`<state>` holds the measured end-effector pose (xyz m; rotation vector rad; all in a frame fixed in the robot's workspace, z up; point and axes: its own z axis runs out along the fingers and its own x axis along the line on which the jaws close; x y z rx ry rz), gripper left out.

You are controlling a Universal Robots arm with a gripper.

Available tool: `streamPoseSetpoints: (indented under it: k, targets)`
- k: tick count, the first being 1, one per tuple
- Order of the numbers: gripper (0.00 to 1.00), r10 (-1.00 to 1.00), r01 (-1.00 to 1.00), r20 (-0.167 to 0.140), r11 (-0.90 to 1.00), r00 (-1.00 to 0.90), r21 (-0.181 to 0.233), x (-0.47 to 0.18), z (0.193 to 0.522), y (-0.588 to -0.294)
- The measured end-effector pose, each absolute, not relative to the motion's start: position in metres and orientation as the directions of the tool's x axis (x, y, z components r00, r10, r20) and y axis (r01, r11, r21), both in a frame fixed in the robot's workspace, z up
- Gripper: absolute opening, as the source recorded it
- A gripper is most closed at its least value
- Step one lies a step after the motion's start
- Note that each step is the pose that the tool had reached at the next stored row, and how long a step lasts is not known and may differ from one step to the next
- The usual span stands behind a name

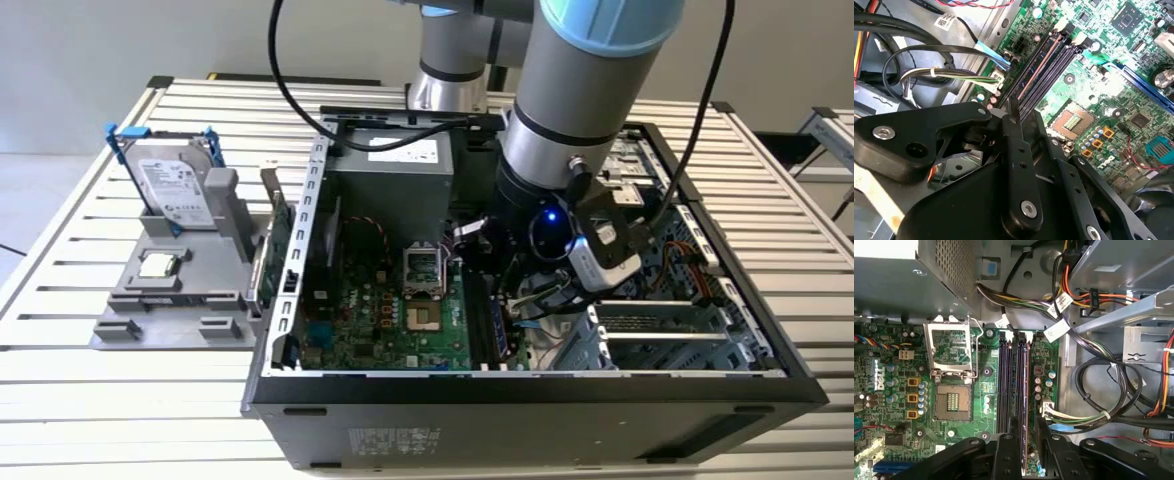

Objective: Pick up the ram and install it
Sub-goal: 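Insert the ram into the slot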

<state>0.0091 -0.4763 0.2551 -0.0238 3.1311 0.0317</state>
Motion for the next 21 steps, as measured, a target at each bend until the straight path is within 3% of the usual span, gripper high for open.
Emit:
streamPoseSetpoints:
  k: [21]
  targets:
    - [1.0, -0.015, -0.015, -0.011, 1.0, -1.0, 0.021, 0.009, 0.232, -0.476]
